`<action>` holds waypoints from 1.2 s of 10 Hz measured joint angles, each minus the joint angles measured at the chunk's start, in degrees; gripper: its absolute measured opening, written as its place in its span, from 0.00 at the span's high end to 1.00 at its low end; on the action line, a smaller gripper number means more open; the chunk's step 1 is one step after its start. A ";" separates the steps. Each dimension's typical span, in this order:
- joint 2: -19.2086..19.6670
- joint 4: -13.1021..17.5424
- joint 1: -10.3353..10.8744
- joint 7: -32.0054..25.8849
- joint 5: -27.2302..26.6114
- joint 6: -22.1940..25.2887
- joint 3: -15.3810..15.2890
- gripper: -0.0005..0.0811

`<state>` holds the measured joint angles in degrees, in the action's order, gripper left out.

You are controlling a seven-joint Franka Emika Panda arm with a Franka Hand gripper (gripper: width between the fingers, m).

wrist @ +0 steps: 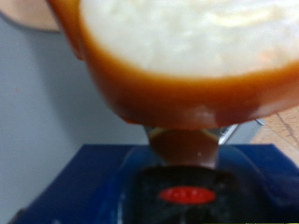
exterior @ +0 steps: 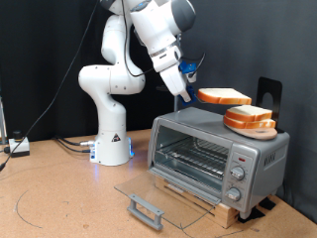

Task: Make a piece of toast with the oven

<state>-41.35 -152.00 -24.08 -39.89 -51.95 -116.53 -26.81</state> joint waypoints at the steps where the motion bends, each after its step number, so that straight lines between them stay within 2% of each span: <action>1: 1.09 0.33 -0.68 -3.40 0.09 -0.01 1.72 0.51; 4: 5.08 2.56 -4.20 -5.97 3.65 -0.02 4.45 0.51; 8: 10.39 5.92 -10.78 -4.46 8.12 -2.12 4.72 0.51; 12: 17.51 12.28 -14.05 -11.05 13.96 3.42 8.41 0.51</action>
<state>-23.85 -139.72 -38.13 -50.94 -37.99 -113.11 -18.40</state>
